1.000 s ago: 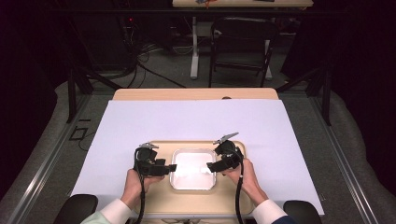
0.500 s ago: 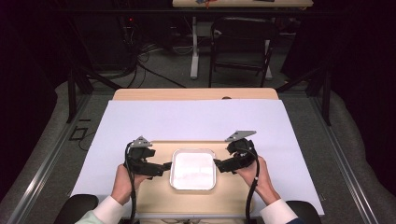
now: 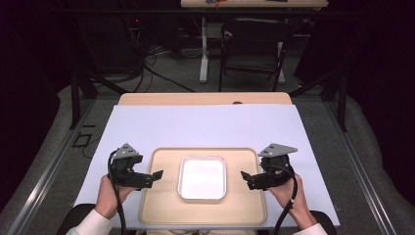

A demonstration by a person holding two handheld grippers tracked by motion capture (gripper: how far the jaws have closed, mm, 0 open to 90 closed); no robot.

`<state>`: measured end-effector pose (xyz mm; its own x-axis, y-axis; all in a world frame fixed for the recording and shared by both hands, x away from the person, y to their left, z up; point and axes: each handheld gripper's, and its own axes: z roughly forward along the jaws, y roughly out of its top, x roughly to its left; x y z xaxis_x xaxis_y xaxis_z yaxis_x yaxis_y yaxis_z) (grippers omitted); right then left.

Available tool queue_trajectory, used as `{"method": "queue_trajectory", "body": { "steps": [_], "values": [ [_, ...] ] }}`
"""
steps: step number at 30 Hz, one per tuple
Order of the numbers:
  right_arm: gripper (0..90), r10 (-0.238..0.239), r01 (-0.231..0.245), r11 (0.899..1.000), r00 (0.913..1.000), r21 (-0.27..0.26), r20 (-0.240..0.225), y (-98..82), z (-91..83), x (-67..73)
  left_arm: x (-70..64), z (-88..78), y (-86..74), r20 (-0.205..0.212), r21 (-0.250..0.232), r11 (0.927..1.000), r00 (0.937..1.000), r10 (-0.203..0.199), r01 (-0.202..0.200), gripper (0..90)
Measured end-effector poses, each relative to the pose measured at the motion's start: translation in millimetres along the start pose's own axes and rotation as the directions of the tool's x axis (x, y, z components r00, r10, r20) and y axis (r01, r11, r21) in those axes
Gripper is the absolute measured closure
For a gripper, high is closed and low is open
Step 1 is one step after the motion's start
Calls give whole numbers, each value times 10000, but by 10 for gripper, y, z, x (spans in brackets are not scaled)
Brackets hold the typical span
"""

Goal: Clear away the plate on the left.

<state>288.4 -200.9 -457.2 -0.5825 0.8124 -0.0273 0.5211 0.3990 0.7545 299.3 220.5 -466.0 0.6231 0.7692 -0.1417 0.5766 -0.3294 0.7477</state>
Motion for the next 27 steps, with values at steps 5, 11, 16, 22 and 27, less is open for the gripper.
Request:
{"method": "queue_trajectory", "body": {
  "steps": [5, 11, 16, 22, 27],
  "values": [
    [24, 124, -118, 9997, 9995, -195, 298, -68, -172, -64, 21, -136, -46, -228, -115, 9997, 9995, 228, -230, 10],
    [22, 124, -103, 9995, 9972, -290, 741, -187, -381, -118, 131, -317, -149, -553, -353, 9993, 9984, 63, -82, 1],
    [21, 315, -266, 9984, 9945, -502, 1002, -313, -522, -153, 265, -472, -272, -814, -539, 9982, 9962, -323, 280, 0],
    [24, 474, -380, 9971, 9880, -663, 1472, -456, -649, -204, 387, -593, -451, -1033, -706, 9961, 9928, -608, 536, 1],
    [29, 899, -773, 9934, 9834, -847, 1573, -613, -714, -224, 388, -644, -554, -1113, -1027, 9929, 9912, -722, 608, 2]
  ]
}}
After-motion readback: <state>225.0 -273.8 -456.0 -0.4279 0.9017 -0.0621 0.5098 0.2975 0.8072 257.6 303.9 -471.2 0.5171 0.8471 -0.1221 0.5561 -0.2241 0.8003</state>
